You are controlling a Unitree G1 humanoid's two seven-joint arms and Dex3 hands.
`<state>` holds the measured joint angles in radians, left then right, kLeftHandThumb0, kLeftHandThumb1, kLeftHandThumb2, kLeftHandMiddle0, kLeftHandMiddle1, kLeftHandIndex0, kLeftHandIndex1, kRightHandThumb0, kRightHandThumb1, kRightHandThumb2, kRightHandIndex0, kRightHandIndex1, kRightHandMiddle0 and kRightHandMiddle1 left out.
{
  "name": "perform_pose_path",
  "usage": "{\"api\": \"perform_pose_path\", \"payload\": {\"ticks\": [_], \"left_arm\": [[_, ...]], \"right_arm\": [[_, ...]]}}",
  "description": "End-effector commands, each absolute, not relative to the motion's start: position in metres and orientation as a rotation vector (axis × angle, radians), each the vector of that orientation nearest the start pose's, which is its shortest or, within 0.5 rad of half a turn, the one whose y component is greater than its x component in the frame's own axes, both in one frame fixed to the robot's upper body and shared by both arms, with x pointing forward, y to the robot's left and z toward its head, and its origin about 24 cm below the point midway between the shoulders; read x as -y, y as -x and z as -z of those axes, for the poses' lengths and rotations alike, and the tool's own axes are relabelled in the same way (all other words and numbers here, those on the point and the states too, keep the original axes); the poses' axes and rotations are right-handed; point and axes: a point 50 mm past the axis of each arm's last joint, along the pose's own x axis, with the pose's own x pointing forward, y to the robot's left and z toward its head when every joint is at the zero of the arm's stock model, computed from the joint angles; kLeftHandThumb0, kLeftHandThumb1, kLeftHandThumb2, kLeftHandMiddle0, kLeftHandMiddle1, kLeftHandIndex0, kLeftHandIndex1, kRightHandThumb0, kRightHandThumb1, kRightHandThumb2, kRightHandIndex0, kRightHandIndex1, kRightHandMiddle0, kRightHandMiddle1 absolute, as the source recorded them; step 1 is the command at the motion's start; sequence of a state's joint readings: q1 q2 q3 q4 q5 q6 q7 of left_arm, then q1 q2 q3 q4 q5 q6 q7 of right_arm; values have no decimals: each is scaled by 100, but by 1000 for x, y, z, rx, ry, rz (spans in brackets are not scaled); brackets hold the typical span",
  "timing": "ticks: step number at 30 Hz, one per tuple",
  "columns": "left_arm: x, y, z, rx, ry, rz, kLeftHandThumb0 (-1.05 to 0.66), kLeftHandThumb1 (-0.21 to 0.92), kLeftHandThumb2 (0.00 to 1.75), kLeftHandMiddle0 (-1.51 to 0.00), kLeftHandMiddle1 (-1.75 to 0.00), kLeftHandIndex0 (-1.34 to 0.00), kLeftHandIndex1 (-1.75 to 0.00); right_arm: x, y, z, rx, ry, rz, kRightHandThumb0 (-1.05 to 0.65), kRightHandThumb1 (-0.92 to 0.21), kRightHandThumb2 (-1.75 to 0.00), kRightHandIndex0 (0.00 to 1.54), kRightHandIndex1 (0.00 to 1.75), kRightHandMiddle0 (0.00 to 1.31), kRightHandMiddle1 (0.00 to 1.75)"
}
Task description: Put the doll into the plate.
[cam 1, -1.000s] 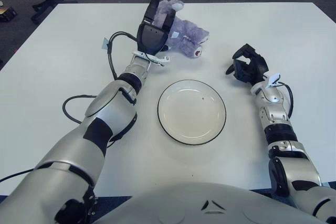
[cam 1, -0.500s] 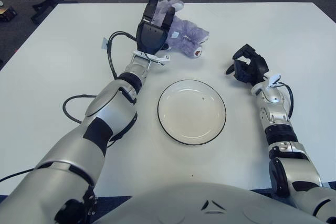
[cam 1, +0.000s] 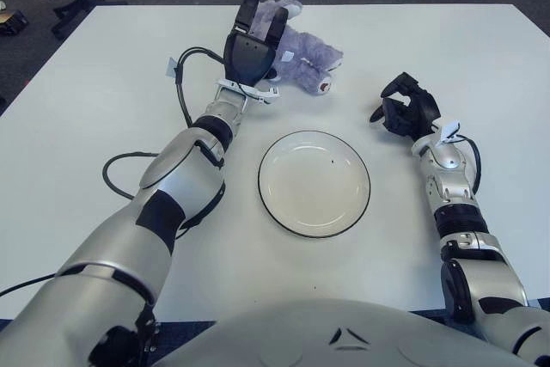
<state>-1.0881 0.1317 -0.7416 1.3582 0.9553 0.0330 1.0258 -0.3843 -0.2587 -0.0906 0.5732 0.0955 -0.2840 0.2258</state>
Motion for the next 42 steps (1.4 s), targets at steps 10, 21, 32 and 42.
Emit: {"api": "perform_pose_path", "payload": {"ticks": [10, 21, 32, 42], "left_arm": [[-84, -395, -126, 753, -1716, -123, -16, 82, 1, -27, -1, -51, -1], [-86, -397, -126, 709, -1740, -92, -18, 82, 1, -30, -1, -50, 0], [-86, -397, -125, 695, -1747, -83, -17, 83, 1, -68, -8, -58, -3], [-87, -401, -120, 570, -1832, 41, -18, 84, 0, -41, -75, -63, 0]], "right_arm": [[207, -307, -23, -81, 162, -170, -40, -59, -95, 94, 175, 40, 175], [206, -308, -24, -79, 167, -179, -40, -59, -95, 94, 175, 41, 175], [206, -307, -24, -80, 169, -183, -40, -59, -95, 95, 175, 41, 175], [205, -307, -25, -79, 178, -187, -40, -59, -96, 95, 175, 41, 175]]}}
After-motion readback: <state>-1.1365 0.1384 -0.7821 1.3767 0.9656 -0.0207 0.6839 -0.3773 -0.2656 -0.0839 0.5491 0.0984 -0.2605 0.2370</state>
